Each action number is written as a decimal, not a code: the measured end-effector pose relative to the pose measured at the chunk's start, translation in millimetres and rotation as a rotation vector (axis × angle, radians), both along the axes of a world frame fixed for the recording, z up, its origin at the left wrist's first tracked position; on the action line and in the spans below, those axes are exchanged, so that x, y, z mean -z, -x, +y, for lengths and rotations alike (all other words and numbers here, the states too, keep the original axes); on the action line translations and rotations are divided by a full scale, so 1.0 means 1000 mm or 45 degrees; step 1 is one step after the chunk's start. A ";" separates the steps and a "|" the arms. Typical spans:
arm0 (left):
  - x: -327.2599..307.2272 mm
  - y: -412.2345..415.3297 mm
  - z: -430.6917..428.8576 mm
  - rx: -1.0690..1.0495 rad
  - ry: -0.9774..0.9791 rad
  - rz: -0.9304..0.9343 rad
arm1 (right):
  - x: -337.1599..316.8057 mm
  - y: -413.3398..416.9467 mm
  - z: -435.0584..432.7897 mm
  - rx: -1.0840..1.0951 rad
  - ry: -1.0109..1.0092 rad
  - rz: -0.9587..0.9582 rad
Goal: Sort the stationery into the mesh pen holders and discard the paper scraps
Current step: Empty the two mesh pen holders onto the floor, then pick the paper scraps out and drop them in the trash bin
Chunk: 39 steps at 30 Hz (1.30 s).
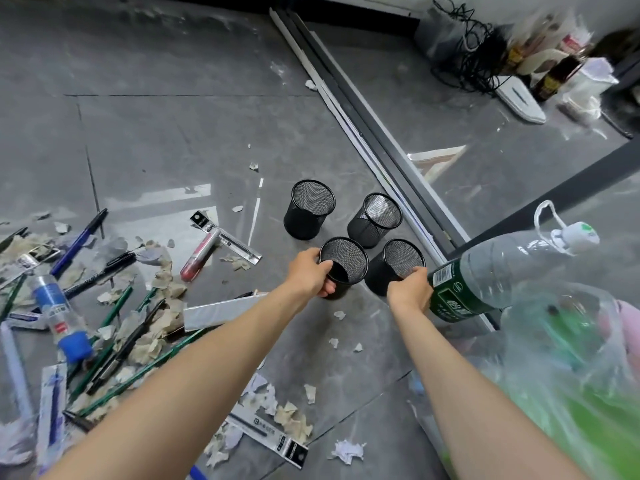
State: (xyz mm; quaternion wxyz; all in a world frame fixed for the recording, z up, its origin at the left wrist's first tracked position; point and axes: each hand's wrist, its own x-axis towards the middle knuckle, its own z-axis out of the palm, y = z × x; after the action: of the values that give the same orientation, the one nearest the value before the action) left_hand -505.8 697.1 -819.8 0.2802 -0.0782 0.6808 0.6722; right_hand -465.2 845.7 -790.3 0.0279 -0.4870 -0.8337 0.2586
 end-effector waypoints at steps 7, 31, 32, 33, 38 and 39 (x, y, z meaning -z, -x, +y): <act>-0.001 0.005 -0.005 0.029 -0.005 0.008 | -0.004 0.001 -0.019 -0.254 -0.274 -0.108; -0.117 -0.043 -0.295 0.166 0.565 0.074 | -0.073 0.023 -0.216 -1.166 -0.128 -0.020; -0.123 -0.050 -0.313 0.165 0.623 0.065 | -0.077 0.022 -0.233 -1.254 -0.083 -0.048; -0.128 -0.061 -0.334 0.165 0.674 0.051 | -0.079 0.018 -0.252 -1.344 -0.043 -0.071; -0.147 -0.082 -0.400 0.195 0.837 0.037 | -0.095 -0.006 -0.311 -1.882 -0.083 -0.181; -0.147 -0.085 -0.407 0.178 0.859 0.044 | -0.099 -0.011 -0.320 -1.994 -0.163 -0.219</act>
State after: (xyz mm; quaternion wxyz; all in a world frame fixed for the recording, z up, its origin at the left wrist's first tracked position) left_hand -420.8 289.7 -672.9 0.2722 -0.1082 0.8731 0.3897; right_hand -453.9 526.2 -691.2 -0.1990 0.2261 -0.9465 0.1160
